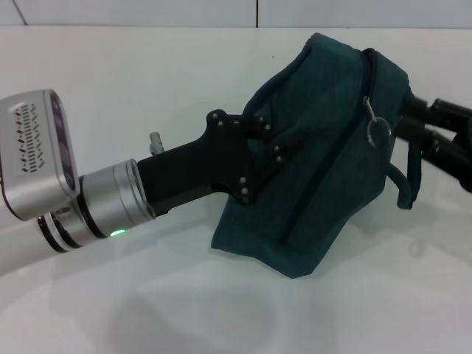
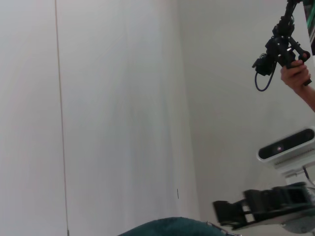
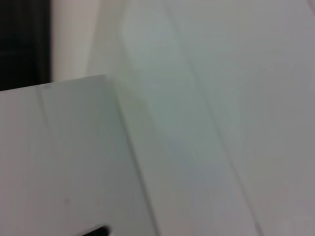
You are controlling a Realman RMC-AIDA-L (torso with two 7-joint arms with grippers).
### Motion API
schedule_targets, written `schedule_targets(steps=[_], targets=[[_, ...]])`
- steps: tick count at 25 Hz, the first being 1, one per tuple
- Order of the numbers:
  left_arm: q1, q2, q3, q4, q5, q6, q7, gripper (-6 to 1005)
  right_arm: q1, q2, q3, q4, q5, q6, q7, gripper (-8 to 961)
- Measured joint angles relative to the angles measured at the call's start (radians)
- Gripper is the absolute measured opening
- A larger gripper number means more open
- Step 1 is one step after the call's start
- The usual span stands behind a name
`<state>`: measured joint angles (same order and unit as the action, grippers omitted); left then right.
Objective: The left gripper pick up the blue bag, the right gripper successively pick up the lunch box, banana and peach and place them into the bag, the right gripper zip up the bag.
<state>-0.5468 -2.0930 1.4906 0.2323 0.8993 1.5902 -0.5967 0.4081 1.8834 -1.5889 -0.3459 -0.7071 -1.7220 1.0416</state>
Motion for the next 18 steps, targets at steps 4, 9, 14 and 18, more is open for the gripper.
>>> schedule_targets(steps=[4,9,14,18], targets=[[0.004,0.0,0.0,0.008,0.0,-0.001,0.0,101,0.001,-0.01,0.0,-0.036,-0.038,0.002,0.017,368],[0.007,0.001,0.001,0.008,0.0,-0.001,0.0,101,0.002,-0.013,0.014,-0.04,-0.039,0.02,0.034,367],[0.007,0.0,0.003,0.007,0.003,-0.001,0.0,101,-0.011,-0.011,0.068,-0.04,-0.04,0.06,0.039,370],[0.003,-0.001,0.004,0.008,0.005,-0.001,0.0,100,-0.005,-0.012,0.075,-0.042,-0.046,0.116,0.06,376]])
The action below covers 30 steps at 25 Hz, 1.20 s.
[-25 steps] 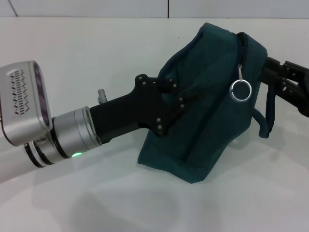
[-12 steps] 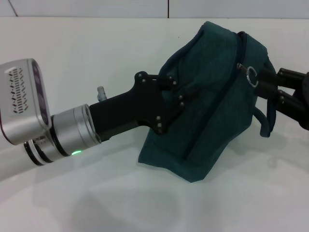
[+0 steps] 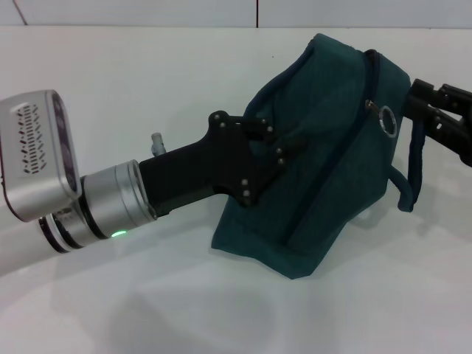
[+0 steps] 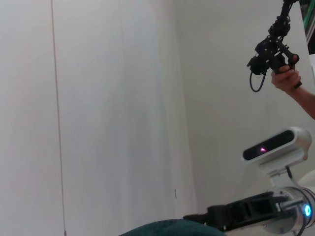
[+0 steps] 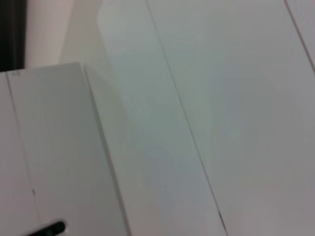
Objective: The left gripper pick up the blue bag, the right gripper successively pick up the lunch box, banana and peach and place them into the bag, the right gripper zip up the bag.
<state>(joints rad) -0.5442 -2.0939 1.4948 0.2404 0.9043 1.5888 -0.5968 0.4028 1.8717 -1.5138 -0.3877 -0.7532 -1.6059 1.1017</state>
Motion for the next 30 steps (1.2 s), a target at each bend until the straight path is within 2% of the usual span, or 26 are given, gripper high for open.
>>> schedule_targets(steps=[14,20,30], targets=[[-0.005,-0.003,0.002,-0.002,-0.001,0.0,0.014,99,0.053,-0.01,0.003,0.002,-0.12,0.035,0.084,392],[-0.005,-0.003,0.002,-0.002,0.001,0.001,0.014,98,0.087,-0.017,0.003,0.002,-0.211,0.002,0.141,390],[0.003,-0.003,0.002,0.0,0.003,0.001,0.026,99,0.098,-0.029,0.004,0.01,-0.224,-0.094,0.171,388]])
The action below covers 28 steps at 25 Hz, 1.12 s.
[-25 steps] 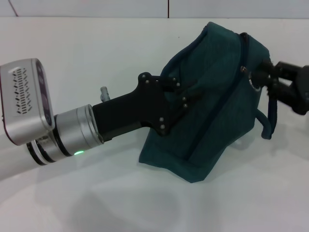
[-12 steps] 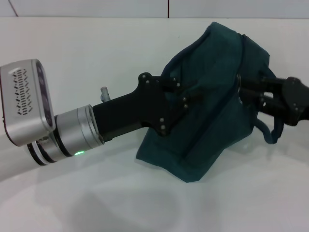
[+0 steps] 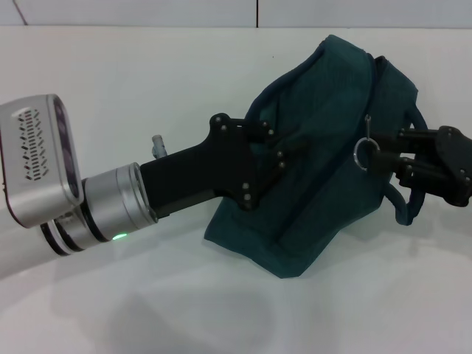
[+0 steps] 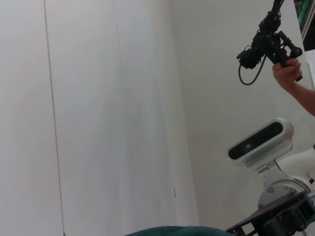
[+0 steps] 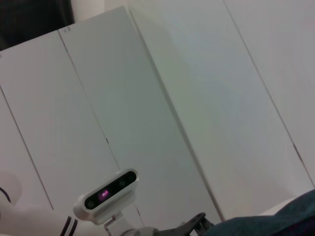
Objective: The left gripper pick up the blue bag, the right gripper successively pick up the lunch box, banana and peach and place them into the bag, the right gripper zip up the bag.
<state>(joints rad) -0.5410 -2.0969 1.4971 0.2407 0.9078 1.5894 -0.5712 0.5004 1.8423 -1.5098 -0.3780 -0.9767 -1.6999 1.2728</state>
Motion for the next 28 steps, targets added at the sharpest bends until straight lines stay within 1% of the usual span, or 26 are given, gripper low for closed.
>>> schedule_targets(steps=[11,15,18,24,28], targets=[[0.001,0.003,0.0,-0.007,0.0,0.0,0.002,98,0.002,0.001,0.0,0.001,-0.023,-0.002,0.059,386],[0.005,0.003,0.0,-0.007,0.0,0.0,0.003,98,-0.005,-0.006,0.041,0.014,-0.033,0.011,0.09,385],[0.01,0.003,0.0,-0.008,0.0,0.001,0.012,98,-0.007,-0.006,0.064,0.026,-0.037,0.011,0.101,384],[0.013,0.003,0.0,-0.006,0.0,0.002,0.023,98,0.017,0.008,0.062,0.028,-0.079,0.006,0.117,379],[0.013,0.003,0.0,-0.005,0.0,0.003,0.023,98,0.018,0.01,0.062,0.028,-0.08,0.01,0.119,364]])
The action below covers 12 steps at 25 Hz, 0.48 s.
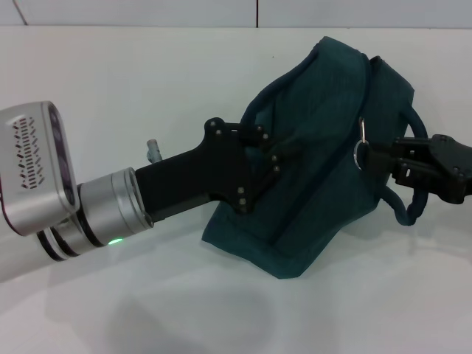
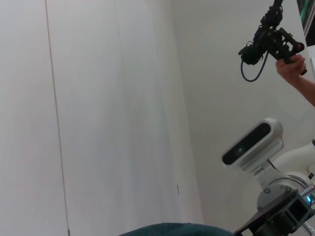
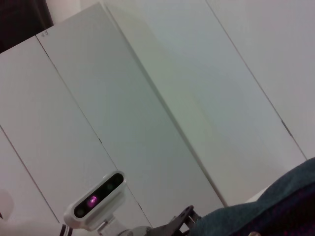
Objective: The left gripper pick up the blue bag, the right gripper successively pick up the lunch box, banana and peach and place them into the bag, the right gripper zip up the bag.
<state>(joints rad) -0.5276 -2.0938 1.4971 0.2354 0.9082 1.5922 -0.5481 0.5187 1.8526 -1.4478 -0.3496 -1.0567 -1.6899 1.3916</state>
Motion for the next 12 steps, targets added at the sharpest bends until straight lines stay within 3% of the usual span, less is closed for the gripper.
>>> schedule_targets(steps=[12], targets=[[0.0,0.0,0.0,0.004,0.0,0.003,0.001,97,0.017,0.008,0.022,0.0,-0.03,0.055,0.094,317]])
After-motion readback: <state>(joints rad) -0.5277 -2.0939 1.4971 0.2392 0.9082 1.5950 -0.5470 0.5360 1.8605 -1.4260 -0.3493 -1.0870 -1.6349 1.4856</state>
